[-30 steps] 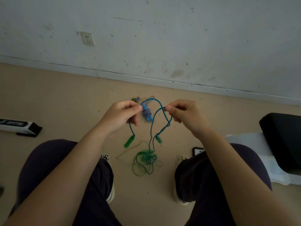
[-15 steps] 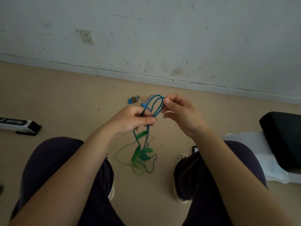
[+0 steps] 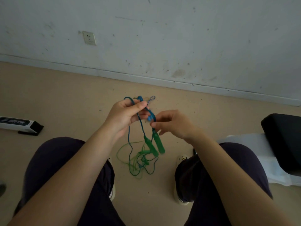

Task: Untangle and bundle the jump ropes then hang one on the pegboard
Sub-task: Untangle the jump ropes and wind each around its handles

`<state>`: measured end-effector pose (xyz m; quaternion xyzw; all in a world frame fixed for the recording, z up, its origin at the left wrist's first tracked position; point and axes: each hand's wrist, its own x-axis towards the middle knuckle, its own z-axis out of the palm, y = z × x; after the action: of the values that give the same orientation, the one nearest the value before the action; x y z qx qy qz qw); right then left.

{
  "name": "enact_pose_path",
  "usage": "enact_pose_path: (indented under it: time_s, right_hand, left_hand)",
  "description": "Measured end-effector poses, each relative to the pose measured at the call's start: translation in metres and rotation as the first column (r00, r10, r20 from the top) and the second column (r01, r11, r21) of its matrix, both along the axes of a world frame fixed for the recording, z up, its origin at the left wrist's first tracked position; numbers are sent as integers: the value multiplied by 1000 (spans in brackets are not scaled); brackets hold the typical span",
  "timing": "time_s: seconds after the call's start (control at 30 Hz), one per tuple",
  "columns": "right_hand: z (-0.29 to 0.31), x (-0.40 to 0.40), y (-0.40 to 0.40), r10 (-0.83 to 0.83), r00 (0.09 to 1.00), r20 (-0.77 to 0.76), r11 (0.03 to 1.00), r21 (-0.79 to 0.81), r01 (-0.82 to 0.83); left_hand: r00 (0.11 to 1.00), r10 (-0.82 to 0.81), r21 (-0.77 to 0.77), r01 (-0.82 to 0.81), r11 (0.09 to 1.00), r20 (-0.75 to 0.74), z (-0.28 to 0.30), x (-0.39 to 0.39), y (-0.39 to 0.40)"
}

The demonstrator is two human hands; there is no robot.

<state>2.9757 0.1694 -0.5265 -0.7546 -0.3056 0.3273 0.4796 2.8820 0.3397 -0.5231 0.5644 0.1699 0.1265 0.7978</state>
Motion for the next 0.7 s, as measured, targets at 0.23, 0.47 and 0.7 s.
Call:
enact_pose_path:
  time_s: [0.23, 0.47, 0.7]
  right_hand:
    - [10, 2, -1, -142, 958, -249, 933, 290, 214]
    - [10, 3, -2, -172, 966, -195, 932, 286, 224]
    - [14, 1, -4, -138, 959, -248, 924, 316, 215]
  left_hand:
    - [942, -250, 273, 307, 912, -223, -5, -5, -5]
    - [945, -214, 336, 291, 896, -248, -10, -3, -4]
    - [971, -142, 361, 205, 910, -193, -13, -1, -11]
